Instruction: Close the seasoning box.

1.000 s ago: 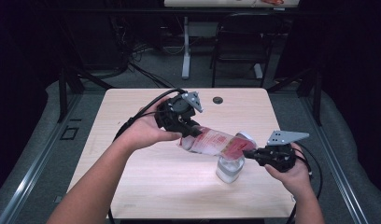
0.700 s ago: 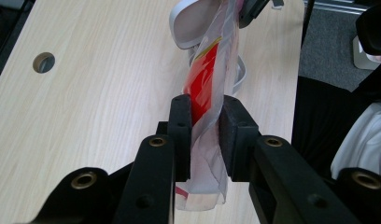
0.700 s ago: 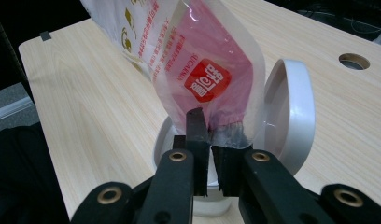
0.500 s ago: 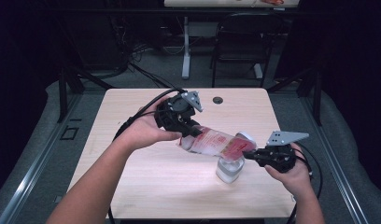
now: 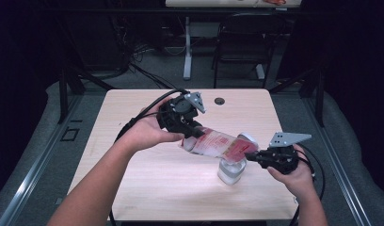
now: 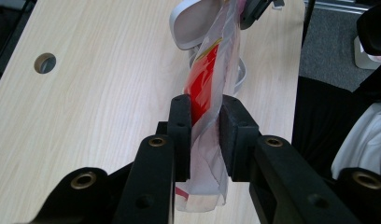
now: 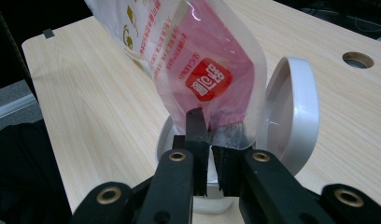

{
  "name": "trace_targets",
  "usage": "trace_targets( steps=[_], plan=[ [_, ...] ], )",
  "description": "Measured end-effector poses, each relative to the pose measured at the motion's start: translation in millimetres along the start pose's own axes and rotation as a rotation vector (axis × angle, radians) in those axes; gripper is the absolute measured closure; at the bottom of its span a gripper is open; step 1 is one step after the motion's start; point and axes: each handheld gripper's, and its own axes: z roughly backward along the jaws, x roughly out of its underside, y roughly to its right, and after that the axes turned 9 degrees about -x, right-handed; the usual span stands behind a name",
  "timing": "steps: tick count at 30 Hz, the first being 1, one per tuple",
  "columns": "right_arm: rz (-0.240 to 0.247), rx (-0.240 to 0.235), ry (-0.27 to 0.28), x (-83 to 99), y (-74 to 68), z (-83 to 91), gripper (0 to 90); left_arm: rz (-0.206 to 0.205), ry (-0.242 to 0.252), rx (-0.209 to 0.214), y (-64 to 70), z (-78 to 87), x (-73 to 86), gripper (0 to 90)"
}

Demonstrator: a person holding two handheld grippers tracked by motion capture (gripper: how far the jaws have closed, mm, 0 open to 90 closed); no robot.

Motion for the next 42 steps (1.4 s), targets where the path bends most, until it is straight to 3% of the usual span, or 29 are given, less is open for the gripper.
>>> trace_targets(
  steps=[42],
  plan=[
    [-0.011, 0.004, -0.016, 2.6, 2.8, -0.6, 84.8, -0.009, 0.008, 0.001, 3.6, -0.1, -8.7, 75.5]
  ],
)
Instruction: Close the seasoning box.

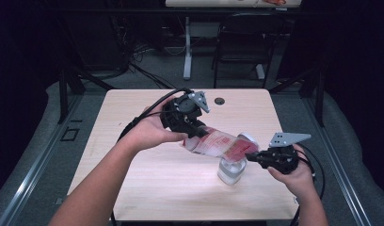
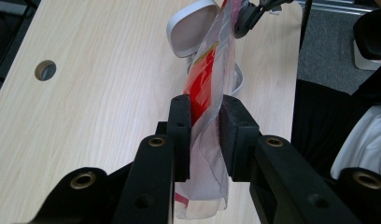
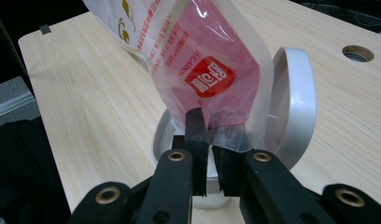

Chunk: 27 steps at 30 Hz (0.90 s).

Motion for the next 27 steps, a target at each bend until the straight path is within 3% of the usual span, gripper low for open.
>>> trace_targets(
  steps=[27],
  plan=[
    [0.007, 0.003, -0.006, -0.2, -0.7, 3.6, 85.2, 0.000, -0.001, -0.004, -0.4, -1.1, -2.2, 75.5]
  ],
)
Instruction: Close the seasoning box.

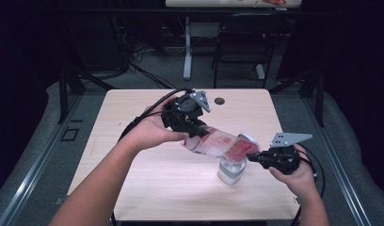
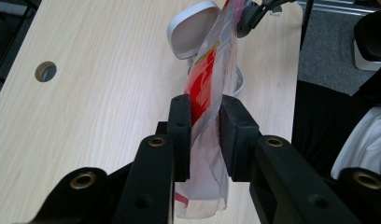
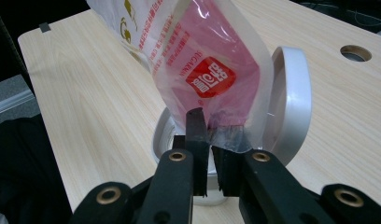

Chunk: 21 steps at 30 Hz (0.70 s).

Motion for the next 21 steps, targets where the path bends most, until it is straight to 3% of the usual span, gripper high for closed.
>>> trace_targets(
  steps=[21],
  plan=[
    [0.001, -0.010, -0.006, -1.0, -1.4, -4.1, 85.3, 0.000, 0.003, -0.006, 0.4, 3.2, 0.8, 75.5]
  ],
)
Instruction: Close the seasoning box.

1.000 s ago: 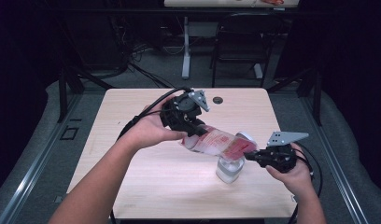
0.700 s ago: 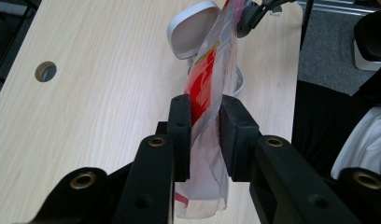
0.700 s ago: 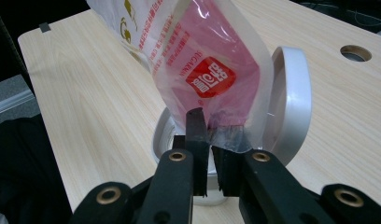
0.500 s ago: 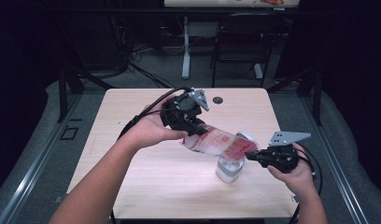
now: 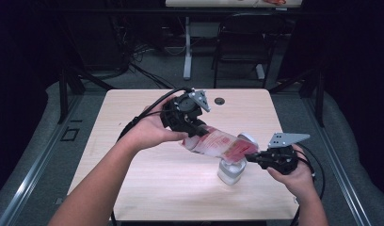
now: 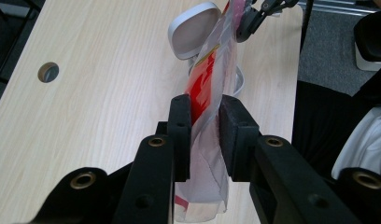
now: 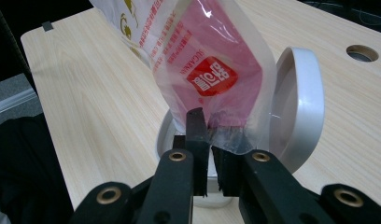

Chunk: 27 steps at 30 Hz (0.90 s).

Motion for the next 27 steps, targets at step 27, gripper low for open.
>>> trace_targets(
  steps=[27],
  plan=[
    [0.004, -0.005, 0.000, 0.4, 0.3, 5.3, 85.5, 0.005, 0.004, 0.001, -1.2, -2.3, 1.6, 75.6]
  ],
)
